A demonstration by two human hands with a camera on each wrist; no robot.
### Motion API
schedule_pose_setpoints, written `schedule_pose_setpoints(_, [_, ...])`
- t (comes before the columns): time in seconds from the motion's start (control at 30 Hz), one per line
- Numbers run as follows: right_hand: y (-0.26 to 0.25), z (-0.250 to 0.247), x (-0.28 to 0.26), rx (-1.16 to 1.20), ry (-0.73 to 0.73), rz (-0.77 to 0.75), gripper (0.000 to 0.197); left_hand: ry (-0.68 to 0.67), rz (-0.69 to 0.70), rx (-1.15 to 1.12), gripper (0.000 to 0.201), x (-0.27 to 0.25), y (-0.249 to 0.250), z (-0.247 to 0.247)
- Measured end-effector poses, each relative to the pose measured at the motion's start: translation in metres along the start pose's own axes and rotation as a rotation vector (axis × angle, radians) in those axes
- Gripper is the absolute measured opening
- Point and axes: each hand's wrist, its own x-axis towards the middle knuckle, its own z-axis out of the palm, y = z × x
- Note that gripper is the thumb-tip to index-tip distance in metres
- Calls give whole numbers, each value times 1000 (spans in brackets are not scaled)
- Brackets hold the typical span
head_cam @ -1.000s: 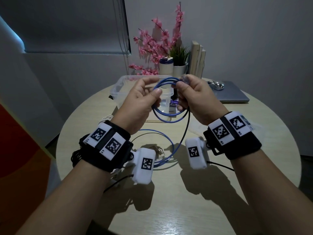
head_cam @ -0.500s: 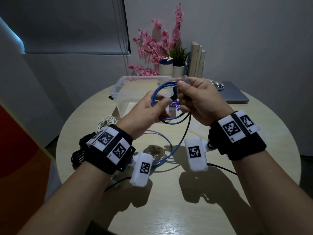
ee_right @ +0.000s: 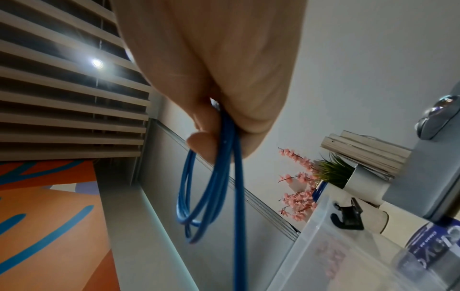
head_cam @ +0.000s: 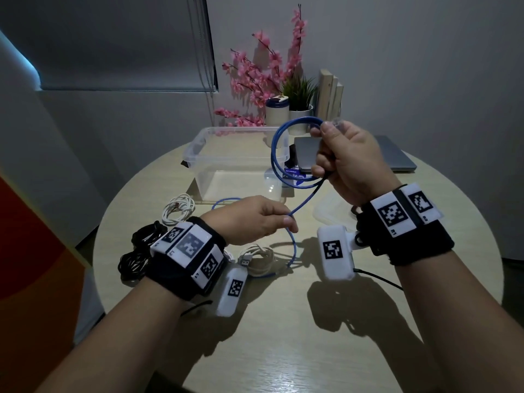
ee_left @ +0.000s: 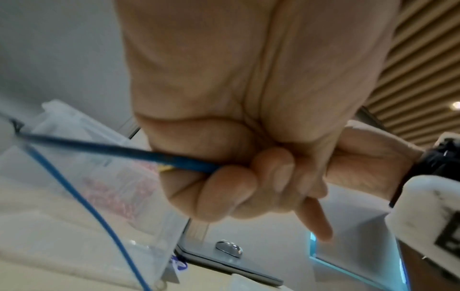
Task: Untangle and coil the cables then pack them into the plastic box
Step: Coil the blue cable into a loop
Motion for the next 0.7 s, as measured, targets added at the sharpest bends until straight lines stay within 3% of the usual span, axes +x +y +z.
schedule_pose_setpoints(0.23, [1, 2, -4, -39, -46, -7, 21, -28, -99, 238, 18, -1, 1, -7])
schedule_pose_setpoints(0.37, [1, 1, -6, -166, -24, 31, 19, 33, -126, 299, 17, -1, 1, -18])
schedule_pose_setpoints(0.47, [1, 0, -5, -40, -18, 53, 23, 13, -140, 342, 19, -2, 1, -22])
schedule_pose_setpoints(0.6, [2, 1, -4, -48, 6, 67, 26, -9, -102, 373, 20, 1, 1, -17])
schedule_pose_setpoints(0.7, [3, -2, -3, -138, 48, 62, 26, 101, -25, 297, 22, 0, -4, -20])
